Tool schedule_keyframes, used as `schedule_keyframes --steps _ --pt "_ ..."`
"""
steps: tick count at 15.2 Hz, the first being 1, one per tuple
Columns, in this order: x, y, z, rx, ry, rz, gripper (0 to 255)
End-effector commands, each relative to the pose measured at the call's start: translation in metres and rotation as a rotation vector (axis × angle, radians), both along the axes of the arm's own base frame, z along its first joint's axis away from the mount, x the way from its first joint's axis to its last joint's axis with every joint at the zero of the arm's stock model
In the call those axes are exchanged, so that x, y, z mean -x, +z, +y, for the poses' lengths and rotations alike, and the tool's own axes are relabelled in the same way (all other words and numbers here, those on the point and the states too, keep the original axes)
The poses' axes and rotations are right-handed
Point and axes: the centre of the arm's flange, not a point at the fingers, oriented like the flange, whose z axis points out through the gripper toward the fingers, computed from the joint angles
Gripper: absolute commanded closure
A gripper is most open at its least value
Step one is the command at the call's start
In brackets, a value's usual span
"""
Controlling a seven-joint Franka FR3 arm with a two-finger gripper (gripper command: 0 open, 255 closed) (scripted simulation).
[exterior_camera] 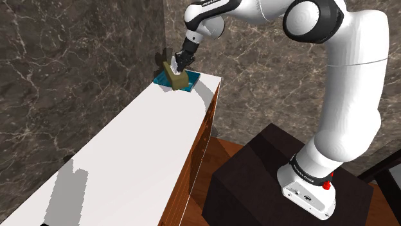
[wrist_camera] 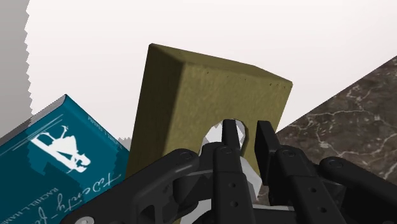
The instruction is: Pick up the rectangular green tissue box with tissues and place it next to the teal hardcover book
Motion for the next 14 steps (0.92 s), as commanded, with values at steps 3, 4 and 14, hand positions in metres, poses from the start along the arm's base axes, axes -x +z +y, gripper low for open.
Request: schedule_keyframes --steps 3,4,14 --pt "0.001 -0.022 0.001 0.000 0.000 -0.001 255" --pt "0.001 -0.027 0.001 0.000 0.000 -0.001 255" --pt "0.001 -0.080 0.001 0.000 0.000 -0.001 255"
